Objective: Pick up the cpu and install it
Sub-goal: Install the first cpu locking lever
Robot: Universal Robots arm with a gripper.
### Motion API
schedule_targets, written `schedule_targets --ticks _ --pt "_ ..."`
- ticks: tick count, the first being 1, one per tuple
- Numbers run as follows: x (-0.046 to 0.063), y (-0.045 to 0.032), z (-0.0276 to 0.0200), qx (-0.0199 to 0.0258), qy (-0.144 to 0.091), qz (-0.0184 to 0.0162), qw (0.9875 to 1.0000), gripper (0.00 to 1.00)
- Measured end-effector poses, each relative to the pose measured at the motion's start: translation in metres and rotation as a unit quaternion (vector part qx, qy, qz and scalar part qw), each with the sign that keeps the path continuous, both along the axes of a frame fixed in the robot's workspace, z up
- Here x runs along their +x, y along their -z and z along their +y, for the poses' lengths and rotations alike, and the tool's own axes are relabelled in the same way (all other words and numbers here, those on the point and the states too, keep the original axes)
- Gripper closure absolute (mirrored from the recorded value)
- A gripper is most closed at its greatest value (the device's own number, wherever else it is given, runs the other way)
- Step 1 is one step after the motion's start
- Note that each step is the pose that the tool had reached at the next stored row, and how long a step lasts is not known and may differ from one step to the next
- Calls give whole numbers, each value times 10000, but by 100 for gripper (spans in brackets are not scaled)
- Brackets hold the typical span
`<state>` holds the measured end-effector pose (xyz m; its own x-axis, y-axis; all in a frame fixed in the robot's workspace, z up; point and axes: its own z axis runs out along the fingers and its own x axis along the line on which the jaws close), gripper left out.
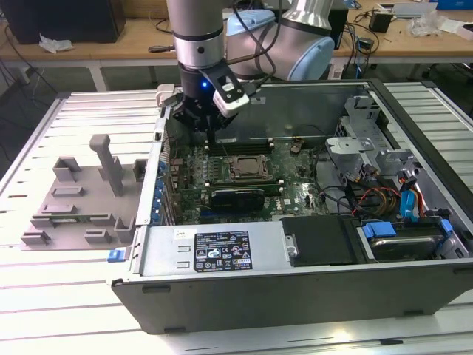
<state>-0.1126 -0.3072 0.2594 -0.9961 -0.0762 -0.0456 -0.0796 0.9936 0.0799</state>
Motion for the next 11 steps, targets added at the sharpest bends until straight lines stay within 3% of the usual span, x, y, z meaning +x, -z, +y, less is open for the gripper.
schedule_targets --ticks 1,3,4,7,11 --pt "-10 1 0 161 1 -10 9999 89" --pt "-22 0 0 355 0 -20 9994 89" --pt "-24 1 0 393 0 -22 9992 89" --pt "-21 2 0 394 0 -21 9992 89" --pt "144 16 0 393 1 -1 9992 89"
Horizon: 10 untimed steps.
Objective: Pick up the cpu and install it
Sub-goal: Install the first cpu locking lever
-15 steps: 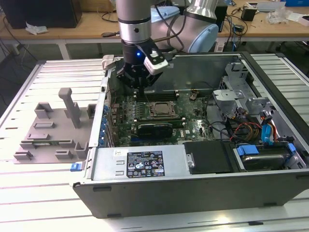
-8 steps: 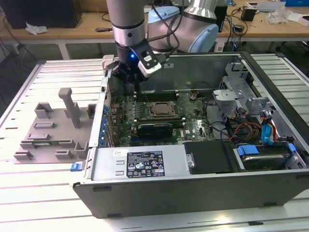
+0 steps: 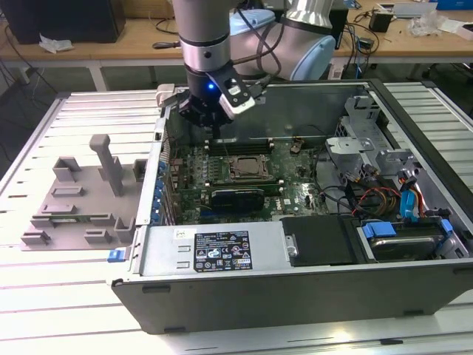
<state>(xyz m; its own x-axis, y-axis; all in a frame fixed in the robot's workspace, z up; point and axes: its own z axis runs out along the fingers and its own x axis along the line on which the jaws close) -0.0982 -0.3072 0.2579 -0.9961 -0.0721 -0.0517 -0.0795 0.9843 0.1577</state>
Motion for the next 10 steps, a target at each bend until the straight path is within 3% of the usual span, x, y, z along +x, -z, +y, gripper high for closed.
schedule_targets --ticks 7,10 --pt "334 11 -5 -4 0 54 10000 89" --pt "340 11 -5 -5 1 54 10000 89"
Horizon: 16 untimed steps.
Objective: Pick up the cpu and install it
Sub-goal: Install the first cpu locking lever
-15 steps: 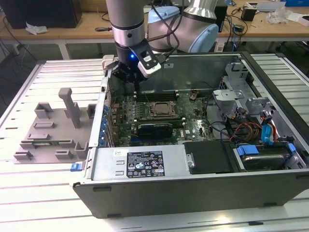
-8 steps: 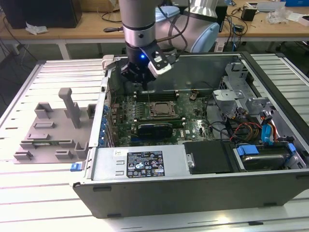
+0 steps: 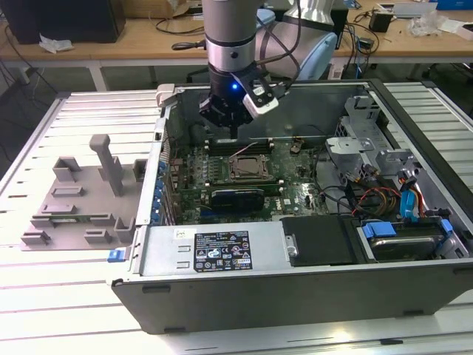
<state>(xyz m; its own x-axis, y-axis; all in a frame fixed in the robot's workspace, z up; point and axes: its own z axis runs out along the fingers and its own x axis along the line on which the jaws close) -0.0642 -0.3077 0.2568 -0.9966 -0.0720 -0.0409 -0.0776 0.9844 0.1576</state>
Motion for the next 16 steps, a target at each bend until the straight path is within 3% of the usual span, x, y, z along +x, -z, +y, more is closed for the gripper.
schedule_targets --ticks 3,8,11,16 --pt "1 33 -10 0 -1 -13 10000 89" --pt "5 110 -42 -11 0 -141 9999 89" --pt "11 149 -49 -16 -2 -187 9998 89" --pt "59 234 -41 -19 -1 -188 9998 89"
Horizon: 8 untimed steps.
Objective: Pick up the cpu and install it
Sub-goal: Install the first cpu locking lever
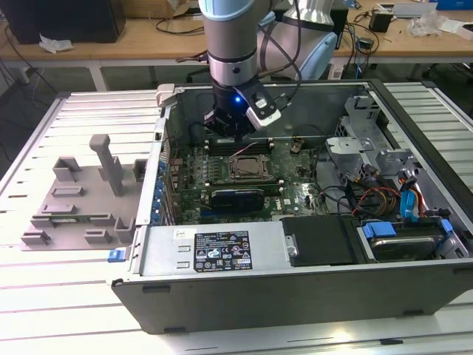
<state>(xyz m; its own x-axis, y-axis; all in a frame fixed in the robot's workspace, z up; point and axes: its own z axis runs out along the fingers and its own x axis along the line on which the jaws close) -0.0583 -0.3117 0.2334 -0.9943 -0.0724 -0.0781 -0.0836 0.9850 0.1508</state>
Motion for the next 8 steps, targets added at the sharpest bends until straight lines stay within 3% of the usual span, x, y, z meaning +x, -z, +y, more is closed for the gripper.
schedule_targets --ticks 8 --pt "121 59 71 -5 0 -1 10000 89"
